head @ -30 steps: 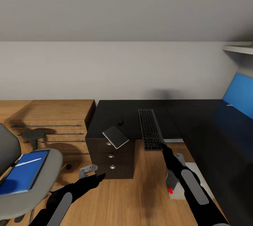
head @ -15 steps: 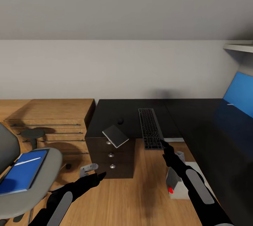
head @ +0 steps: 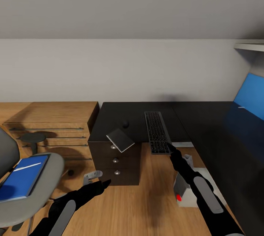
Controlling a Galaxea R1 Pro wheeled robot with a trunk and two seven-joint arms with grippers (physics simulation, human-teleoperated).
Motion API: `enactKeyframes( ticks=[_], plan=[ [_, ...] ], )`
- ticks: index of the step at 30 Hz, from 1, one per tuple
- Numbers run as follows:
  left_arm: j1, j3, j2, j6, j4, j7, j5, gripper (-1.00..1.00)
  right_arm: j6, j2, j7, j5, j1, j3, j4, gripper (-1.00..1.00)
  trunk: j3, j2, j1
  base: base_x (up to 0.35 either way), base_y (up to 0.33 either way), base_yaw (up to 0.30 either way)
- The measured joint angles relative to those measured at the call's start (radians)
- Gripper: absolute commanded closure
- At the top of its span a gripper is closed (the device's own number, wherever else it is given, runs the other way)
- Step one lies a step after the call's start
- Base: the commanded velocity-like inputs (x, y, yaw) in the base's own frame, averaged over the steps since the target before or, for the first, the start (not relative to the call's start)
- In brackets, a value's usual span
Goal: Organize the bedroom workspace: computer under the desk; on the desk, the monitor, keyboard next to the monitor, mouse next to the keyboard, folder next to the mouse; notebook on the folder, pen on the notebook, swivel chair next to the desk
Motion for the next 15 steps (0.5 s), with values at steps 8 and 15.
enactKeyframes(
  ticks=[8,15],
  plan=[
    [0.0,-0.001,-0.001,0.0,0.002,0.0,0.0,-1.0,-0.002,0.001,0.085,0.064,0.001,0.0,-0.001,-1.0,-0.025,-0.056,0.031,0.0,0.0,0.0],
    [0.001,0.0,-0.002,0.0,0.003,0.0,0.0,-1.0,-0.001,0.0,0.091,0.07,0.002,0.0,0.002,-1.0,-0.047,-0.105,0.058,0.0,0.0,0.0]
  ],
)
